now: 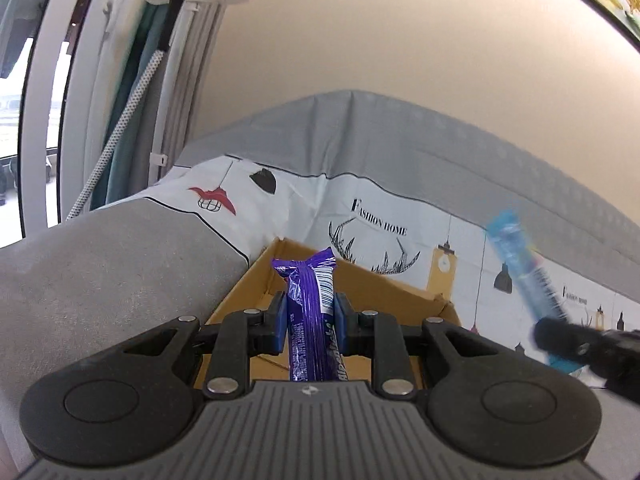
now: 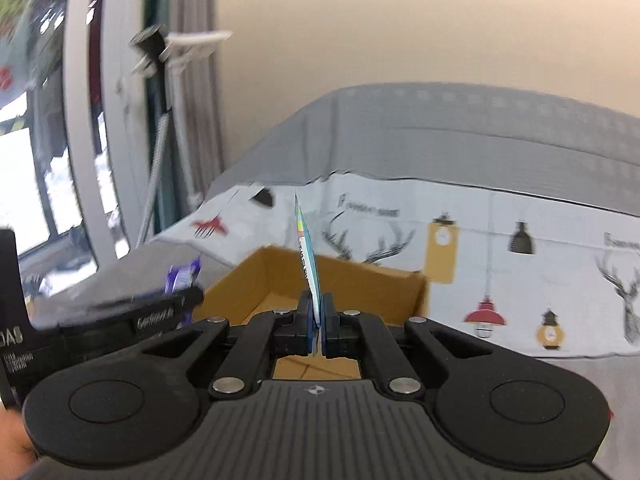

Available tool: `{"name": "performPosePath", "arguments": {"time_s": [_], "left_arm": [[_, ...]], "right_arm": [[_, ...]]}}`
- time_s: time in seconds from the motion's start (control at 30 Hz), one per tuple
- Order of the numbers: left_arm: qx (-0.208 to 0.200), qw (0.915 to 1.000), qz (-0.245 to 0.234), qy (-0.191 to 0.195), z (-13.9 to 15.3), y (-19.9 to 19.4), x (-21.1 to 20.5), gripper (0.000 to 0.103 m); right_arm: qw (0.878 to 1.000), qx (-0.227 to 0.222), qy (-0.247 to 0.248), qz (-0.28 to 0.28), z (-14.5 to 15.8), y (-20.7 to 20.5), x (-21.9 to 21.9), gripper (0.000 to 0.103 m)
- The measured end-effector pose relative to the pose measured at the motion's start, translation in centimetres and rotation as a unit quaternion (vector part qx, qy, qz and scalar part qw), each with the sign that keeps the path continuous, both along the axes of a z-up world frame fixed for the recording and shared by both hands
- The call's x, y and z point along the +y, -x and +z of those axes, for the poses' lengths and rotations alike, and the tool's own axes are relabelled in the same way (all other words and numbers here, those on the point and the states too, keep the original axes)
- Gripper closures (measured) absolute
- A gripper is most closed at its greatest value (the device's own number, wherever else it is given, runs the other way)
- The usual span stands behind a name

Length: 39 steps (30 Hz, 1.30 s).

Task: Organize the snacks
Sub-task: 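Carry both bars over the box and open both grippers to drop them, then move both open tools back toward the remaining snack pile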

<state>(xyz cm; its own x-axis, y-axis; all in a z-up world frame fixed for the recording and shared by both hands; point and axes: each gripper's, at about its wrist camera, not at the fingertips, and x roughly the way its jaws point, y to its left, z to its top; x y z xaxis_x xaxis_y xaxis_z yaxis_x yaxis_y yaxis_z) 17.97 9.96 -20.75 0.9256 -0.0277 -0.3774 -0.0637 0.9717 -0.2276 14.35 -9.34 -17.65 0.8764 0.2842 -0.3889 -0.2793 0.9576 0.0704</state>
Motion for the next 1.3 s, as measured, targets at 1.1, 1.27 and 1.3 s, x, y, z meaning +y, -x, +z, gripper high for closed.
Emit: {"name": "performPosePath", "arguments": {"time_s": [1.1, 1.27, 1.3], "left_arm": [[0.111, 0.9854, -0.115, -0.059, -3.6, -2.7, -4.3, 0.016], [0.099, 0.9816, -0.154, -0.054, -2.6, -0.7, -8.7, 0.015], [0.100, 0.9792, -0.168, -0.055, -2.5, -0.3, -9.9, 0.015]], "right_arm": [[0.986, 0.162, -0.024, -0.026, -7.2, -3.3, -0.4, 0.005], [0.987, 0.139, -0.038, -0.067, -6.9, 0.1, -5.9, 0.003], [0.986, 0.137, -0.042, -0.079, -7.0, 0.7, -7.2, 0.003]]}}
